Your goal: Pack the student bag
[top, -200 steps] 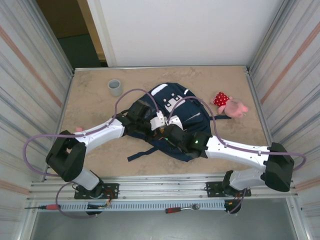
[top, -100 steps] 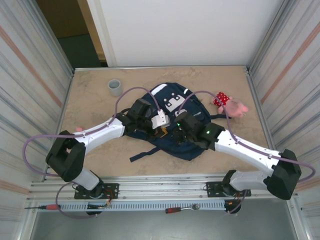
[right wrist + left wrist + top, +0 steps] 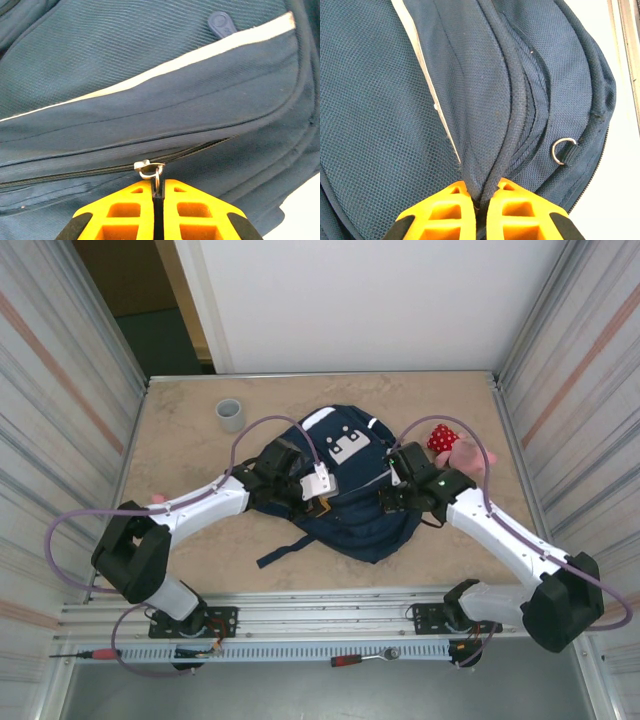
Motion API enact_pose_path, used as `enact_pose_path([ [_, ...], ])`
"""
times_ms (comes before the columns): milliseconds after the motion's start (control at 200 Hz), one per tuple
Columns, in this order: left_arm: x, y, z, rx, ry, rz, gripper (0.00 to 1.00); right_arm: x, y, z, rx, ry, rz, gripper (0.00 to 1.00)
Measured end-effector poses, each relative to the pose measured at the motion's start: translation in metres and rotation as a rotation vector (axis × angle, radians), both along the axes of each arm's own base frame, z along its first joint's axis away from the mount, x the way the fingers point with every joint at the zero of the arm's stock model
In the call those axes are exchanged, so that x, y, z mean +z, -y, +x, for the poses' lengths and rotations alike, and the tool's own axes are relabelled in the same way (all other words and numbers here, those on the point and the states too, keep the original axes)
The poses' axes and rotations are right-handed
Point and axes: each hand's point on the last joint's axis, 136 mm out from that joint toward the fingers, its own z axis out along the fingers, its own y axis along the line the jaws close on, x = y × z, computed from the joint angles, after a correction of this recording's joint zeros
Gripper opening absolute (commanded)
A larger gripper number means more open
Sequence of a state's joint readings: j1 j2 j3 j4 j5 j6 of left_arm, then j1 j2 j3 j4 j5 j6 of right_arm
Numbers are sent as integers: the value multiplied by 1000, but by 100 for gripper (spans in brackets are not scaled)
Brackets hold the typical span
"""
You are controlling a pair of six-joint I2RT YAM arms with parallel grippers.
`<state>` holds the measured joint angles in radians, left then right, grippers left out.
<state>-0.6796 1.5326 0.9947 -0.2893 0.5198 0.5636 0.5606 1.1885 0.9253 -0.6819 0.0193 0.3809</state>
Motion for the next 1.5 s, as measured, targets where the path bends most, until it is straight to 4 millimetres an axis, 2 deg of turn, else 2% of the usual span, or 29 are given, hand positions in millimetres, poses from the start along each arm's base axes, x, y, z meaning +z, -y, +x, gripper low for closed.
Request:
enact_pose_path([
  [50, 2, 0, 0, 20, -15, -7, 19, -2, 0, -2, 2, -9, 14, 0],
  [120, 7, -3, 0, 72, -51, -23, 42, -4, -2, -5, 9, -13, 34, 0],
  [175, 13, -11, 3, 155, -83, -39, 54, -7, -2, -8, 8, -17, 40, 0],
  [306, 37, -31, 13, 406, -136, -117, 65, -12, -1, -13, -1, -33, 50, 0],
  [386, 48, -44, 17, 568, -182, -173, 66, -14, -2, -13, -3, -36, 57, 0],
  [456, 46, -54, 19, 700, -240, -212, 66, -16, -3, -15, -4, -36, 64, 0],
  [536, 27, -63, 19, 829, -332, -229, 67, -19, -5, -19, -4, -39, 70, 0],
  [681, -22, -70, 17, 1001, -506, -182, 67, -23, -10, -23, 0, -42, 73, 0],
  [847, -46, -61, 30, 1067, -578, -156, 68, -22, -24, -31, 26, -42, 87, 0],
  [977, -44, -55, 54, 1083, -593, -167, 68, -21, -40, -40, 51, -47, 108, 0],
  [1147, -47, -67, 93, 1139, -613, -190, 68, -29, -64, -49, 96, -60, 113, 0],
  [1278, -41, -72, 119, 1154, -602, -218, 69, -35, -81, -50, 119, -76, 110, 0],
  [1498, -26, -71, 140, 1150, -580, -248, 70, -32, -104, -41, 121, -82, 125, 0],
])
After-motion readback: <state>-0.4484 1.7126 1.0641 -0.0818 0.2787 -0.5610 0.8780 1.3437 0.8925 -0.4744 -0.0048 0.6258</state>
